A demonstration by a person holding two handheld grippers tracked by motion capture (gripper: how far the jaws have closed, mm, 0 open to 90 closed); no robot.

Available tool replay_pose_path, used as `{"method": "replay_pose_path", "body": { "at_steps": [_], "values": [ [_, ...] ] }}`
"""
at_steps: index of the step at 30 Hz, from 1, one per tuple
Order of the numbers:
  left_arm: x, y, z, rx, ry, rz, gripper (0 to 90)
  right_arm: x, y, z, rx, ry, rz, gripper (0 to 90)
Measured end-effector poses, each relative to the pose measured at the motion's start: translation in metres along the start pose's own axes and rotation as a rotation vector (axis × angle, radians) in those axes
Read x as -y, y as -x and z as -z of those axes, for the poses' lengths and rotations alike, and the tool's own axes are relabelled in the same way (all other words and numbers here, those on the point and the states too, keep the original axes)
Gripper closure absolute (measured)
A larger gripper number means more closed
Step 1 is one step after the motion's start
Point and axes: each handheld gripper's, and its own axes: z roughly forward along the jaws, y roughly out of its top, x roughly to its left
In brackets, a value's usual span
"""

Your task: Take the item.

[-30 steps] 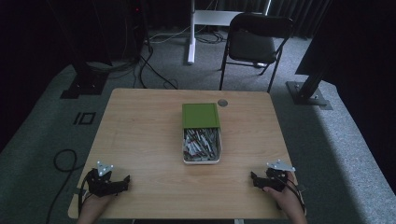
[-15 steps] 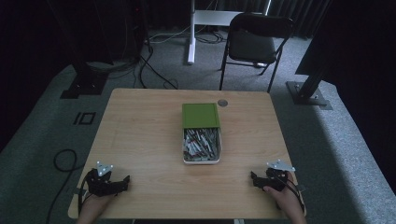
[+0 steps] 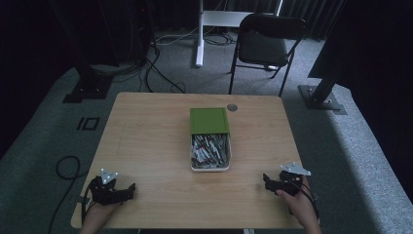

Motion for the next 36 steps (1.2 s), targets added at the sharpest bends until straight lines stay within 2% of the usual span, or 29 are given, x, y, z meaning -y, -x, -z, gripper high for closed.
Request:
{"method": "replay_pose_path", "body": {
  "at_steps": [15,27,36],
  "values": [
    [0.0,0.0,0.0,0.0,0.0,0.0,1.3,-0.028,-0.009,0.014,-0.019,0.08,0.014,11.3],
    [0.0,0.0,0.0,0.0,0.001,0.002,1.3,-0.058,-0.024,0.031,-0.05,0.16,0.038,11.3],
    [0.0,0.0,0.0,0.0,0.001,0.002,1.3,-0.07,-0.037,0.034,-0.086,0.191,0.053,11.3]
  ]
}}
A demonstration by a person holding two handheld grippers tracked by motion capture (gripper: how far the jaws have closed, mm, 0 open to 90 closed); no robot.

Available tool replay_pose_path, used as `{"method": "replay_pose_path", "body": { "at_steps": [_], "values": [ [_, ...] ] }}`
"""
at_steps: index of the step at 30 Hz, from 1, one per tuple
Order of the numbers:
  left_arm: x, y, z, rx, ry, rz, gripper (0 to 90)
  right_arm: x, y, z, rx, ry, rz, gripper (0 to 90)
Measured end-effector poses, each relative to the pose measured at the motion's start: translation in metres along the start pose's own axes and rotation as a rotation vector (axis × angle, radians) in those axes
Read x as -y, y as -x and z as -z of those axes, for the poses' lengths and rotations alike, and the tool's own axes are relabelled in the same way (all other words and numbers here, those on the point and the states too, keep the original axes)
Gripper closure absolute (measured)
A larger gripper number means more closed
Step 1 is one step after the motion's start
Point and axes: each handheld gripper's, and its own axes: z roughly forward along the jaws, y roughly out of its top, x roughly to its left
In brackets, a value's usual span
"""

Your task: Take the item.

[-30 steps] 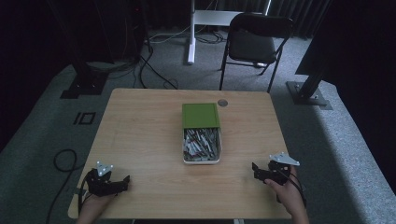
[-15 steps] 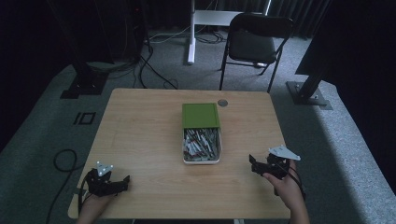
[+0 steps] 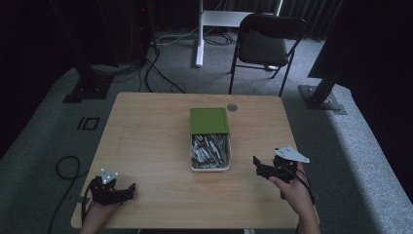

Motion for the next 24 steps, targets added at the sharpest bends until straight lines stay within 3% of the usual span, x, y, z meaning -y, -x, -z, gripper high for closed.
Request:
{"method": "replay_pose_path", "body": {
  "at_steps": [24],
  "values": [
    [0.0,0.0,0.0,0.0,0.0,0.0,1.3,-0.029,-0.051,-0.011,-0.126,0.049,0.093,13.5]
  ]
}}
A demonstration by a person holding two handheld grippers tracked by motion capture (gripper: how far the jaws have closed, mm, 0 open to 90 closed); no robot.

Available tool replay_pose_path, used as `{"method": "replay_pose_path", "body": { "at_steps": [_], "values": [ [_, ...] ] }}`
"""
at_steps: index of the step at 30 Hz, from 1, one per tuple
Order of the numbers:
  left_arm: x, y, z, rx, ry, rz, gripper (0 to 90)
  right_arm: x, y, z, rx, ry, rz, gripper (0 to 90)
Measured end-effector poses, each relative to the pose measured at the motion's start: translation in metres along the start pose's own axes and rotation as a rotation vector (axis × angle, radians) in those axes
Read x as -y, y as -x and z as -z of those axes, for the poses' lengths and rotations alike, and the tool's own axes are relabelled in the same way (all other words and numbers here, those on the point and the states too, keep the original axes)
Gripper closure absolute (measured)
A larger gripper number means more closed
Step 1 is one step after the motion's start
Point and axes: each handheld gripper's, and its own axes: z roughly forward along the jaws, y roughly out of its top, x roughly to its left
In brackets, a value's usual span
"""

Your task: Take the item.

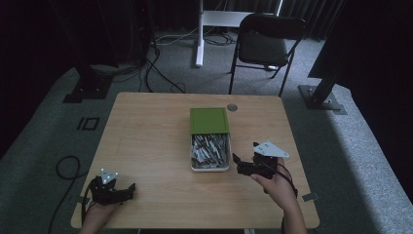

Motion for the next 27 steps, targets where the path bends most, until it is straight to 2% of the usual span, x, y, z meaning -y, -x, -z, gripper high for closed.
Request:
{"method": "replay_pose_path", "body": {
  "at_steps": [5,10,13,17,19,23,24,25,27],
  "values": [
    [0.0,0.0,0.0,0.0,0.001,0.001,1.3,-0.005,-0.012,-0.006,-0.036,0.004,0.014,15.2],
    [0.0,0.0,0.0,0.0,0.0,0.001,1.3,-0.008,-0.026,-0.012,-0.065,0.008,0.057,19.9],
    [0.0,0.0,0.0,0.0,0.0,0.0,1.3,-0.011,-0.033,-0.015,-0.07,-0.008,0.111,31.3],
    [0.0,0.0,0.0,0.0,0.0,-0.001,1.3,-0.014,-0.042,-0.019,-0.089,-0.004,0.147,35.1],
    [0.0,0.0,0.0,0.0,0.001,-0.001,1.3,-0.016,-0.046,-0.022,-0.103,-0.017,0.173,42.0],
    [0.0,0.0,0.0,0.0,0.001,0.001,1.3,-0.017,-0.052,-0.03,-0.129,-0.04,0.177,55.7],
    [0.0,0.0,0.0,0.0,0.002,0.002,1.3,-0.017,-0.054,-0.033,-0.127,-0.04,0.179,62.5],
    [0.0,0.0,0.0,0.0,0.002,0.002,1.3,-0.017,-0.054,-0.033,-0.127,-0.04,0.179,62.5],
    [0.0,0.0,0.0,0.0,0.002,0.002,1.3,-0.018,-0.059,-0.037,-0.142,-0.042,0.182,70.4]
  ]
}}
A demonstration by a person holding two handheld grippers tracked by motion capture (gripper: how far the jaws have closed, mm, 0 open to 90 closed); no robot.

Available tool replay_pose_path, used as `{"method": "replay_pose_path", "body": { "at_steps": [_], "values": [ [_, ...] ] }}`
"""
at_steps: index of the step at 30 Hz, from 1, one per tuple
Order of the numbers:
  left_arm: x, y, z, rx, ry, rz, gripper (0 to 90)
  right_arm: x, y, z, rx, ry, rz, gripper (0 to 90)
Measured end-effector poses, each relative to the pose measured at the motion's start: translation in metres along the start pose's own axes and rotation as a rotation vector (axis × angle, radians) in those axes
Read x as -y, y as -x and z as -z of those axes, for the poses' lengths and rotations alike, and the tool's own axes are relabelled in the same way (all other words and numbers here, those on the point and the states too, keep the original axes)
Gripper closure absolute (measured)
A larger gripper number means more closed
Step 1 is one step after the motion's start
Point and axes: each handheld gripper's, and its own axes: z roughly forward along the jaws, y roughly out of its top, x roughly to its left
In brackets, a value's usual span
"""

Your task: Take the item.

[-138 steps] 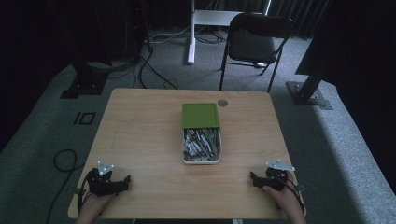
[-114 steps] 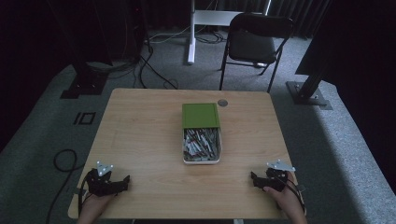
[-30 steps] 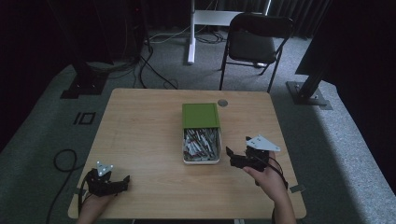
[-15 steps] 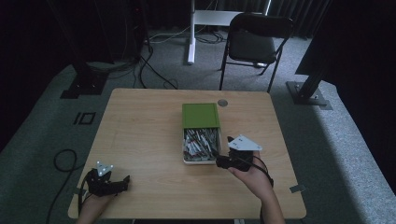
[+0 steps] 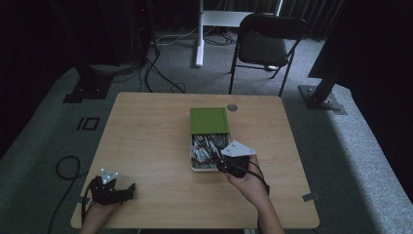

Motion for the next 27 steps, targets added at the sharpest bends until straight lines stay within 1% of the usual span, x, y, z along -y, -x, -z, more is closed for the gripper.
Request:
{"method": "replay_pose_path", "body": {
  "at_steps": [1,3,5,7,8,11,13,20,27],
  "values": [
    [0.0,0.0,0.0,0.0,0.0,0.0,1.3,-0.001,-0.002,-0.002,-0.001,0.0,0.004,72.6],
    [0.0,0.0,0.0,0.0,-0.002,-0.002,1.3,-0.002,-0.006,-0.008,-0.009,-0.008,0.011,73.9],
    [0.0,0.0,0.0,0.0,-0.002,-0.002,1.3,-0.002,-0.01,-0.013,-0.024,-0.017,0.007,74.0],
    [0.0,0.0,0.0,0.0,-0.002,-0.002,1.3,0.0,-0.013,-0.02,-0.026,-0.029,0.017,74.1],
    [0.0,0.0,0.0,0.0,-0.001,-0.002,1.3,0.0,-0.014,-0.022,-0.026,-0.034,0.01,74.1],
    [0.0,0.0,0.0,0.0,-0.001,-0.001,1.3,0.002,-0.015,-0.029,-0.02,-0.049,0.017,74.7],
    [0.0,0.0,0.0,0.0,-0.001,-0.001,1.3,0.003,-0.016,-0.033,-0.024,-0.056,0.017,74.9],
    [0.0,0.0,0.0,0.0,-0.001,-0.001,1.3,0.007,-0.015,-0.046,0.008,-0.082,0.001,79.3],
    [0.0,0.0,0.0,0.0,-0.002,-0.002,1.3,0.008,-0.014,-0.055,0.021,-0.109,-0.015,77.4]
  ]
}}
